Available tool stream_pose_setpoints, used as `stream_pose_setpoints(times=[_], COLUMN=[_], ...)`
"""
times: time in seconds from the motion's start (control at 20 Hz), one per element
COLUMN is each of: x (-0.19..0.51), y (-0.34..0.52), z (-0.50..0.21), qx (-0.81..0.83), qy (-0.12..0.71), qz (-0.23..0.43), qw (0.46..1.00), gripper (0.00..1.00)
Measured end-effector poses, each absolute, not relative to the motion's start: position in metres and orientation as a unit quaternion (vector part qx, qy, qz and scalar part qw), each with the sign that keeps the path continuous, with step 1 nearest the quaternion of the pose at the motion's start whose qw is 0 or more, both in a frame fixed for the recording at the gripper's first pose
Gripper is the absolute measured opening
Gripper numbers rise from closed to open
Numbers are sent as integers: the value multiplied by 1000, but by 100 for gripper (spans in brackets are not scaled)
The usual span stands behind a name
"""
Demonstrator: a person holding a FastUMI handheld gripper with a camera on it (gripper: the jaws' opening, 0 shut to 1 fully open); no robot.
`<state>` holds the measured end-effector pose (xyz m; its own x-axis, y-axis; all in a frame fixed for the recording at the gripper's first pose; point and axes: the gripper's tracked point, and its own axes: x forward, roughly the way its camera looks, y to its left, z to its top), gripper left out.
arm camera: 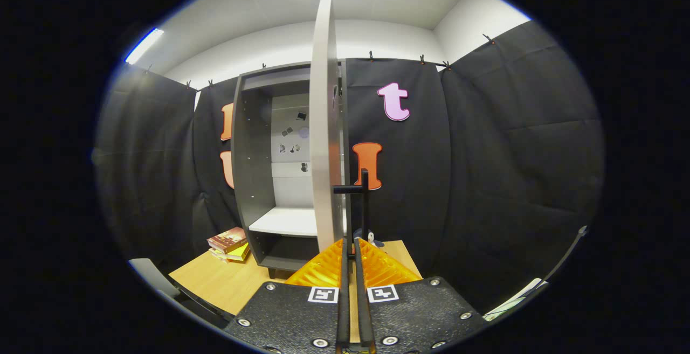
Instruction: Open the shoe cabinet door, grab the shoes and put them into the shoe cabinet, then close the shoe cabinet door.
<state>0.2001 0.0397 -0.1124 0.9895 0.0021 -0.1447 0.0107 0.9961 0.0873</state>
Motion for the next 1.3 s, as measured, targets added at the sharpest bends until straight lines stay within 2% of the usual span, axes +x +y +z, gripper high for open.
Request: stream_pose_setpoints(times=[0.1, 0.3, 0.45, 0.55, 1.3], x=[199, 197, 190, 188, 147], y=[46, 64, 76, 79, 116], z=[-110, -115, -121, -126, -192], qx=[55, 59, 58, 48, 72], qy=[68, 82, 103, 115, 285], qz=[7, 30, 50, 53, 58], qw=[996, 994, 992, 991, 954], gripper=[9, 22, 45, 51, 52])
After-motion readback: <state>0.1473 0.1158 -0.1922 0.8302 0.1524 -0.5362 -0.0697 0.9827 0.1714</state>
